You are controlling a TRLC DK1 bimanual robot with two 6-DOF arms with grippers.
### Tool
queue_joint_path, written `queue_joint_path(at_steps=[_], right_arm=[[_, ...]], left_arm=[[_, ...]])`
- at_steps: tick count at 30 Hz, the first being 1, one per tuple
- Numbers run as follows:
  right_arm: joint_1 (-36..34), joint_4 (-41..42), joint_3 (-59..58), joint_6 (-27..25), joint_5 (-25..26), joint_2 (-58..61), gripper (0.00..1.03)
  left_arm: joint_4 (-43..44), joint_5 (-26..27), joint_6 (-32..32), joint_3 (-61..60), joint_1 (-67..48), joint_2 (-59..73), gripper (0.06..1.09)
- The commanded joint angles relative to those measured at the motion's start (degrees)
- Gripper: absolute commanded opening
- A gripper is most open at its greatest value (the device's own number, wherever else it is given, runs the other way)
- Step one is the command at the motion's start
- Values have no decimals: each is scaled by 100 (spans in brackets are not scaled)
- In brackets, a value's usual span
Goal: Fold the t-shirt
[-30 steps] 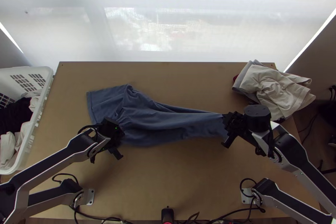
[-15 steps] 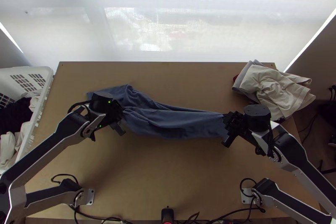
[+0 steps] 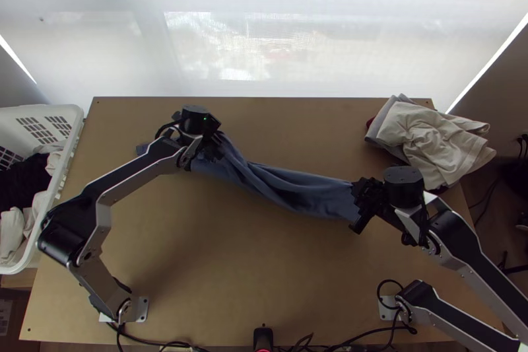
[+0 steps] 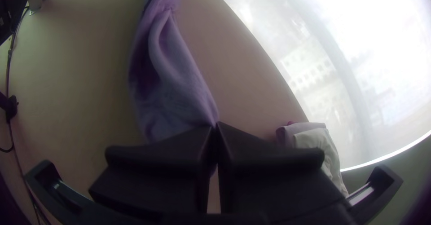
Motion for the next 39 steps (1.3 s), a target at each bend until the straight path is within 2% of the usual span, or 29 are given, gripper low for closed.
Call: queue_joint_path(at_steps=[1,3,9,14,20,24,29,37,39], right_arm=[[-6,0,-96,28,9,18,3],[-6,0,-131,36,9,27,3],[-6,26,-245,63,9,18,3],[3,53,-333,98,-18,18,3],[-6,61,-377,115,-44,10,3],[-6,61,-404,115,-44,1,3],[-6,53,-395,133,-44,-34,3],[3,0,-369,142,-44,-78,3],[-15,-9,-369,142,-44,-87,3]], left_arm=[[327,-638,-101,768,-87,1187,103],[142,-603,-207,760,-122,1099,103],[-1141,452,-840,628,72,282,103],[-2020,1172,-910,390,529,-465,103],[-2583,1744,-875,56,1065,-1282,103],[-2635,1831,-936,-286,1135,-1687,103],[-2451,1823,-1402,-418,1232,-1994,103],[-2635,1840,-1103,-321,1126,-1748,103],[-2838,2104,-1156,-330,1021,-1801,103]])
